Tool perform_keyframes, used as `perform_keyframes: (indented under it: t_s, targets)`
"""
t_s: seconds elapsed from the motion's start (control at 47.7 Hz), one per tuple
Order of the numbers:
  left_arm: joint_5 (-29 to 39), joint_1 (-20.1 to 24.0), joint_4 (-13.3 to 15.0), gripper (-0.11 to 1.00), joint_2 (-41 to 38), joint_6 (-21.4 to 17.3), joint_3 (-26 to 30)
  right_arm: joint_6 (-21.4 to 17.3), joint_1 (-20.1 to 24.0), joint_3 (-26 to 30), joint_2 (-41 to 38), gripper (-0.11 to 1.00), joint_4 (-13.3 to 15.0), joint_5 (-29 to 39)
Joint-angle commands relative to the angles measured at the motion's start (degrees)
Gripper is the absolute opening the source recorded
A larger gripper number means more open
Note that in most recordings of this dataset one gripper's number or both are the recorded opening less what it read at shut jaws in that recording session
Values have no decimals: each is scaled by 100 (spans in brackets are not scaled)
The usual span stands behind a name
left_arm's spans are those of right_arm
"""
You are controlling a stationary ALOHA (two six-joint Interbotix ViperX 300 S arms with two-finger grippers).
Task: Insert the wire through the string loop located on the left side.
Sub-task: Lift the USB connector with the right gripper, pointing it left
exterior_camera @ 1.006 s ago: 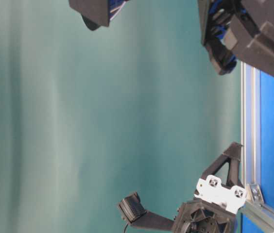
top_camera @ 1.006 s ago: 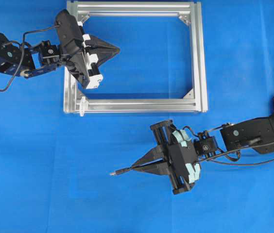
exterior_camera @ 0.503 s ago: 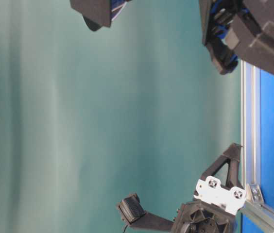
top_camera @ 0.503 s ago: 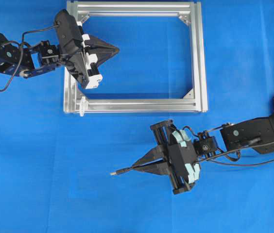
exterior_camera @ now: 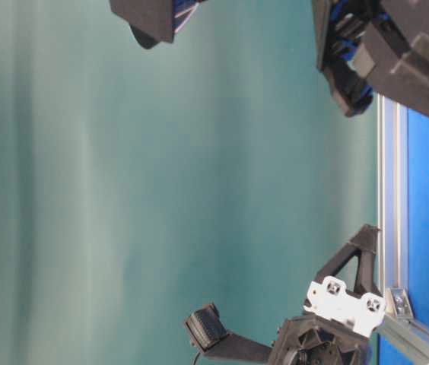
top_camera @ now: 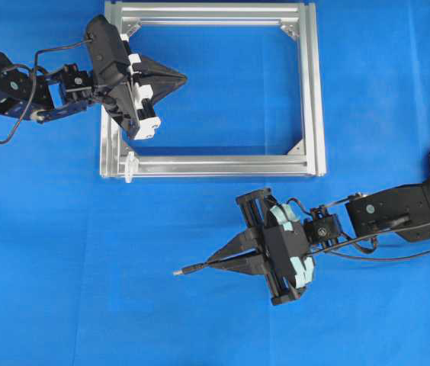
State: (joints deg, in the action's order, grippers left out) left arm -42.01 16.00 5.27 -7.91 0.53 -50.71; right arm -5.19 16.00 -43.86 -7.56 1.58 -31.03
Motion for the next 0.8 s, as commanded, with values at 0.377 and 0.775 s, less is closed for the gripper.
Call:
perform_keyframes:
  t_s: [0.377,0.775]
  targets:
    - [-35,9,-18,0,185,0,35,9,-9,79,158,0,0,-26]
    - [-35,9,-9,0,185,0,26,9,-624,62,167,0,0,-26]
